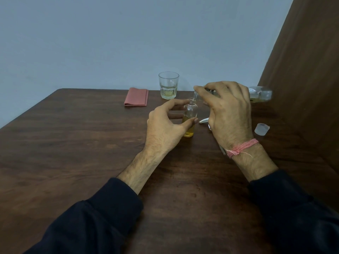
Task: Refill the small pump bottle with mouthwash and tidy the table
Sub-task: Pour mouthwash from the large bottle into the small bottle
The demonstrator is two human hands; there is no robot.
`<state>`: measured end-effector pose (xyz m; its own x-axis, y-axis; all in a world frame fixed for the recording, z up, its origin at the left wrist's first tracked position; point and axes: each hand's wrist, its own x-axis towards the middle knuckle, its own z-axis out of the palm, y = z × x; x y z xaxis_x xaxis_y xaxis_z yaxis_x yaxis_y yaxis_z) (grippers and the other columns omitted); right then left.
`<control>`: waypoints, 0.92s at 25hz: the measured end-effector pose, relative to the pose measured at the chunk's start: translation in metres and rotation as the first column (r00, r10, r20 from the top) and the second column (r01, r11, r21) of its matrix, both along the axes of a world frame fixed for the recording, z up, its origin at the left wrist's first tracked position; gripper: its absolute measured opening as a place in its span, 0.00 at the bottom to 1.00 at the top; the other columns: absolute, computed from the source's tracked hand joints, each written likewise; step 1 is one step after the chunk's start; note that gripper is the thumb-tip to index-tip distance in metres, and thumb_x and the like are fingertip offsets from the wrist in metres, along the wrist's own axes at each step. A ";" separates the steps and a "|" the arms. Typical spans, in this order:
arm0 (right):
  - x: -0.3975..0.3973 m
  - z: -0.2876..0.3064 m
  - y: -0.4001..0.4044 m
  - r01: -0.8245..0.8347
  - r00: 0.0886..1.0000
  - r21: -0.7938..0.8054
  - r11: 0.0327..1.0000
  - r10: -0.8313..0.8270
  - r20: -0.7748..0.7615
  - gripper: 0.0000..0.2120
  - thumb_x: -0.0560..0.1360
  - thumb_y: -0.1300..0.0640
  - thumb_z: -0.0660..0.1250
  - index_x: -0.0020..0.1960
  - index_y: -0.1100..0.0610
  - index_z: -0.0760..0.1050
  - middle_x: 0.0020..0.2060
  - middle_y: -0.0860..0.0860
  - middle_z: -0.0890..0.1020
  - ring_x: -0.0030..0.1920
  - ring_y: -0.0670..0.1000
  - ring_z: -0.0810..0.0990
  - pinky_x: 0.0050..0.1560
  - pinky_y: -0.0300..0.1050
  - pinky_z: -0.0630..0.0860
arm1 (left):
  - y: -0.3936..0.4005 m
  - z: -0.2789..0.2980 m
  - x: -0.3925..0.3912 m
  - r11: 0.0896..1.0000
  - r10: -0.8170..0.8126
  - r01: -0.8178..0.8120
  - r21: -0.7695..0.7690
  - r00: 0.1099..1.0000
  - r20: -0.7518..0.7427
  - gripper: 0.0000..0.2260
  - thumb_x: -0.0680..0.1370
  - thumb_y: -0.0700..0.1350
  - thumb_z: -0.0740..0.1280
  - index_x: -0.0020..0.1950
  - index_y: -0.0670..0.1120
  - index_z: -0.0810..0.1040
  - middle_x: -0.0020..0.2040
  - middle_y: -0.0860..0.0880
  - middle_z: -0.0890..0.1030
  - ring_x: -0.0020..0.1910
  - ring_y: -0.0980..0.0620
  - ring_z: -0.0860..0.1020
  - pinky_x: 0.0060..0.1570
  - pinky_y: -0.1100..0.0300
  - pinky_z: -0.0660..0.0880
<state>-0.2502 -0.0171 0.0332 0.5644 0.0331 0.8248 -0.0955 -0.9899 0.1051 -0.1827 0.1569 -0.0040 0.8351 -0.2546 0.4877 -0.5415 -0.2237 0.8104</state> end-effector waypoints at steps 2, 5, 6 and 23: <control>0.000 0.000 0.000 0.000 1.000 0.001 1.000 0.000 0.000 0.31 0.74 0.68 0.74 0.75 0.51 0.79 0.64 0.53 0.84 0.65 0.61 0.79 0.67 0.60 0.70 | 0.000 0.000 -0.001 1.000 -0.005 0.005 -0.003 1.000 -0.003 0.25 0.72 0.56 0.88 0.67 0.60 0.87 0.58 0.64 0.88 0.53 0.66 0.88 0.59 0.59 0.86; 0.001 0.000 0.000 0.005 1.000 -0.002 1.000 -0.005 -0.005 0.31 0.74 0.68 0.75 0.75 0.51 0.79 0.65 0.53 0.83 0.66 0.61 0.78 0.67 0.60 0.70 | 0.001 0.001 -0.002 1.000 -0.003 0.003 -0.001 1.000 -0.007 0.25 0.72 0.56 0.87 0.67 0.61 0.86 0.58 0.63 0.88 0.52 0.67 0.88 0.59 0.57 0.87; 0.000 0.000 0.000 0.008 1.000 -0.002 1.000 -0.008 -0.008 0.31 0.75 0.68 0.75 0.75 0.51 0.79 0.65 0.53 0.83 0.66 0.61 0.78 0.67 0.60 0.70 | 0.001 0.001 -0.002 1.000 -0.003 0.003 0.001 1.000 -0.007 0.25 0.72 0.56 0.87 0.67 0.61 0.86 0.58 0.63 0.88 0.53 0.66 0.88 0.59 0.56 0.87; -0.002 0.003 0.004 0.022 1.000 0.002 1.000 -0.021 -0.021 0.30 0.75 0.68 0.73 0.75 0.51 0.79 0.66 0.53 0.83 0.67 0.61 0.78 0.69 0.60 0.69 | 0.001 0.001 -0.002 1.000 0.006 -0.006 0.001 1.000 -0.006 0.25 0.72 0.55 0.88 0.68 0.58 0.87 0.58 0.62 0.89 0.53 0.66 0.88 0.61 0.54 0.87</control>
<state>-0.2523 -0.0127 0.0358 0.5825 0.0193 0.8126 -0.1146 -0.9878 0.1055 -0.1849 0.1574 -0.0028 0.8395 -0.2499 0.4825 -0.5353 -0.2282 0.8132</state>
